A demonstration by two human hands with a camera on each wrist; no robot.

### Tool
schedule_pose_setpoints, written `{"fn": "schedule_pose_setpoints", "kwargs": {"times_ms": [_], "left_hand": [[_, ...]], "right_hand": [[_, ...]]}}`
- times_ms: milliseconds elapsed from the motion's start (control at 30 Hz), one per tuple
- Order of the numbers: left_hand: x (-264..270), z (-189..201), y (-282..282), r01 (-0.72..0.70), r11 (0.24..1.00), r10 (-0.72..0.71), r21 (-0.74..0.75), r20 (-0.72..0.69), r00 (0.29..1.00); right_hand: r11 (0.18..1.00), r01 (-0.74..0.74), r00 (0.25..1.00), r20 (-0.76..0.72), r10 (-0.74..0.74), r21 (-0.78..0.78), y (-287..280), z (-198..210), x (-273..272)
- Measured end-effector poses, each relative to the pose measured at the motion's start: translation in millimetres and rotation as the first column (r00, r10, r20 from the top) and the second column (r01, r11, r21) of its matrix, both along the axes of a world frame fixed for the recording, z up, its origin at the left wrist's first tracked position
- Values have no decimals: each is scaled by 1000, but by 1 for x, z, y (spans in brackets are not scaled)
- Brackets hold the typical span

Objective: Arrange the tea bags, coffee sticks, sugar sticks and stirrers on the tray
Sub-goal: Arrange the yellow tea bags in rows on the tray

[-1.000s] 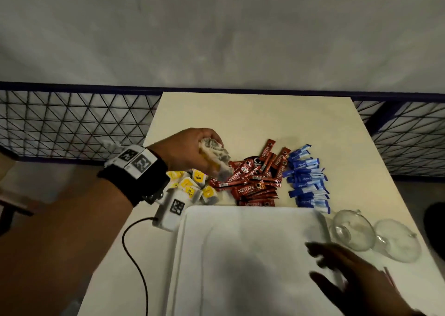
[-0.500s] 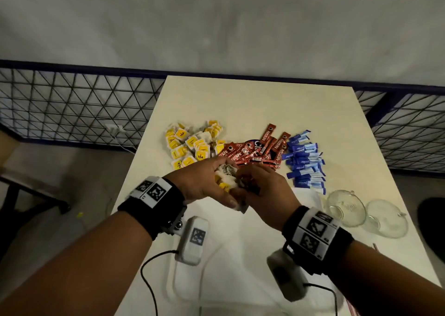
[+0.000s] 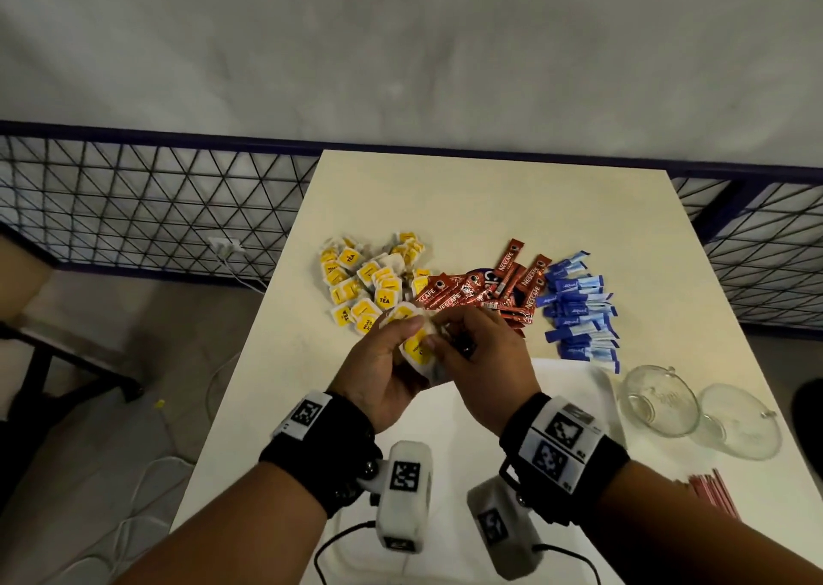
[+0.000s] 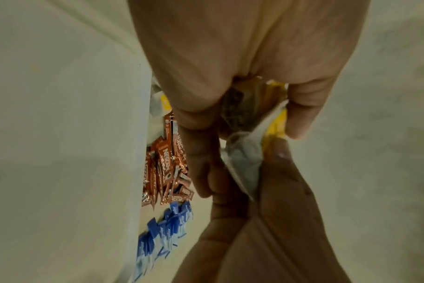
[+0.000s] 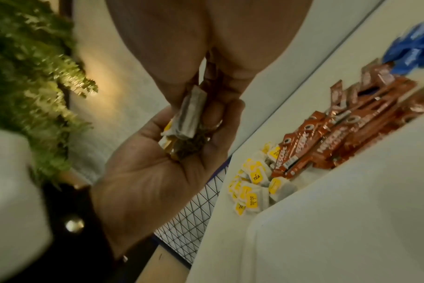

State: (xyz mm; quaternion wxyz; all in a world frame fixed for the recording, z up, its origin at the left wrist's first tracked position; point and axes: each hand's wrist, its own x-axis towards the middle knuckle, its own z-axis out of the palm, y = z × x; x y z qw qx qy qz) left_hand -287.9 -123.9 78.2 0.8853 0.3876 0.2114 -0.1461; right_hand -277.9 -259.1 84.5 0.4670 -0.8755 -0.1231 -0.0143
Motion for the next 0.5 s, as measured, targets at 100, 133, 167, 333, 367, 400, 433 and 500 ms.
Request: {"fn": "schedule_pose_setpoints", "kwargs": {"times_ms": [100,133,167,333,367,400,433,500], "left_hand": [[5,1,-3,-3,998,5,59,-33,999],[6,3,-4,11,997,-7,75,-48,999],[8,2,-4,19,996,-14,90,-63,998],[10,2,-2,1,991,16,132,-132,991],[10,1,-2,-12,991,31,131,-142,989],[10,0,-2,-31,992,50,122,-155,987],[10,0,-2,-51,992,70,114,-166,984],[10,-1,0,-92,991,109,101,-181,977]], "right_hand": [[995,-66,990,121,74,-70,0,-2,3],[990,-99,984,140,113,-104,-2,-4,4],[982,-131,978,143,150,-133,-3,-6,6],[954,-193,950,199,240,-229,-6,-12,9],[951,-199,944,213,251,-235,-5,-13,10],[949,-214,939,220,265,-231,-5,-14,10],[948,-234,934,219,281,-217,-5,-14,11],[953,-267,941,177,290,-141,-6,-11,12]]}}
